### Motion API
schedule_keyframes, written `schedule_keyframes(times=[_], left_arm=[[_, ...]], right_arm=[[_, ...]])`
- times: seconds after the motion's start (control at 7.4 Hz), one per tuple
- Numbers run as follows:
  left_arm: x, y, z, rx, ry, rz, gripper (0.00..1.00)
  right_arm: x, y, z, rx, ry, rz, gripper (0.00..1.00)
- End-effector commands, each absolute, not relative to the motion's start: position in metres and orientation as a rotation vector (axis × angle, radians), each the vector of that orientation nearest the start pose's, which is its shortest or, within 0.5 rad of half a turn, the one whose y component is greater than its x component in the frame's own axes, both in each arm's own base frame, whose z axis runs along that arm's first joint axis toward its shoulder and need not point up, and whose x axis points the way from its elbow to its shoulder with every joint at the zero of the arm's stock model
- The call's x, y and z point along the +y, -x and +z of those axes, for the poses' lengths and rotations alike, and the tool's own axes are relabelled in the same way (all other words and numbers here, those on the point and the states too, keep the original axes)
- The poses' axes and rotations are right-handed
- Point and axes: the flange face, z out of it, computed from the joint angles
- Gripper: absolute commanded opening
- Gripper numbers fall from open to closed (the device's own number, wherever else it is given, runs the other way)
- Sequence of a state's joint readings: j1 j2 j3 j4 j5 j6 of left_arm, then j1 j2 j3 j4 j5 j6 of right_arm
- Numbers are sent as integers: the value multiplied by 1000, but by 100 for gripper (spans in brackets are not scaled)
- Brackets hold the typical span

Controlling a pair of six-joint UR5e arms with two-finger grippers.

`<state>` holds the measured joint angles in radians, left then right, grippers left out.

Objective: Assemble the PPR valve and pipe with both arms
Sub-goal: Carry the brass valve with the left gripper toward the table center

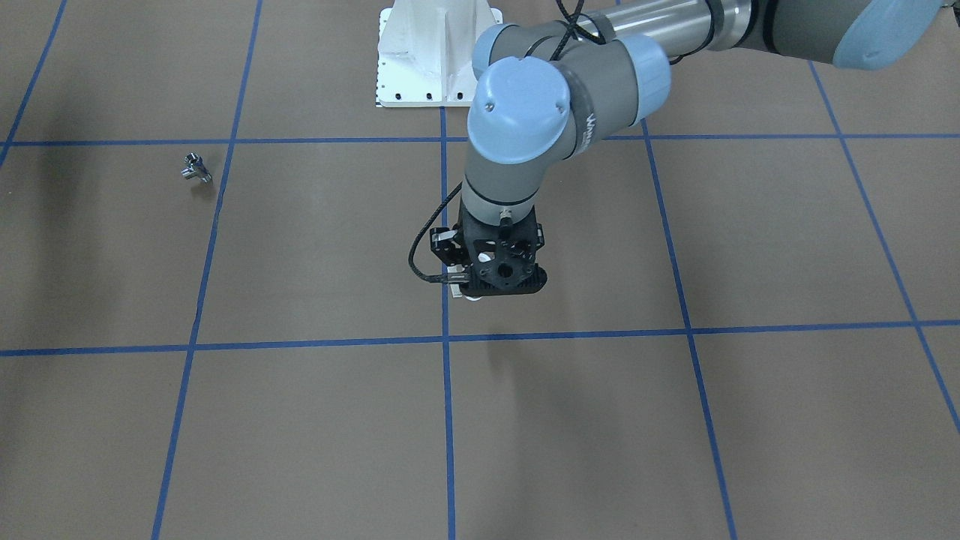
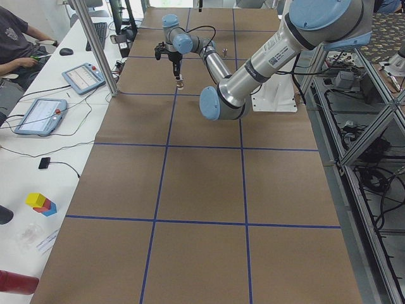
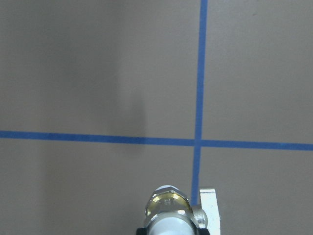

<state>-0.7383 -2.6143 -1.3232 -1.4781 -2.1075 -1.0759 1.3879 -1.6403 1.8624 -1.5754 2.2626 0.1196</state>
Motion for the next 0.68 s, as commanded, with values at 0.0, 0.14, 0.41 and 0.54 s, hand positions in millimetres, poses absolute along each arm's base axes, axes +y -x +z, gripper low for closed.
schedule_keyframes(times=[0.0, 0.14, 0.41, 0.54], left_arm=[[-584, -543, 101, 854, 33, -21, 0], [-582, -550, 105, 856, 34, -13, 0], [-574, -560, 113, 847, 45, 5, 0], [-575, -563, 117, 839, 52, 3, 0]], right_arm=[[-472, 17, 554, -710, -103, -137, 99], [-472, 16, 554, -710, -104, -135, 99], [-472, 16, 558, -707, -95, -132, 99], [-472, 16, 558, -707, -95, -132, 99]])
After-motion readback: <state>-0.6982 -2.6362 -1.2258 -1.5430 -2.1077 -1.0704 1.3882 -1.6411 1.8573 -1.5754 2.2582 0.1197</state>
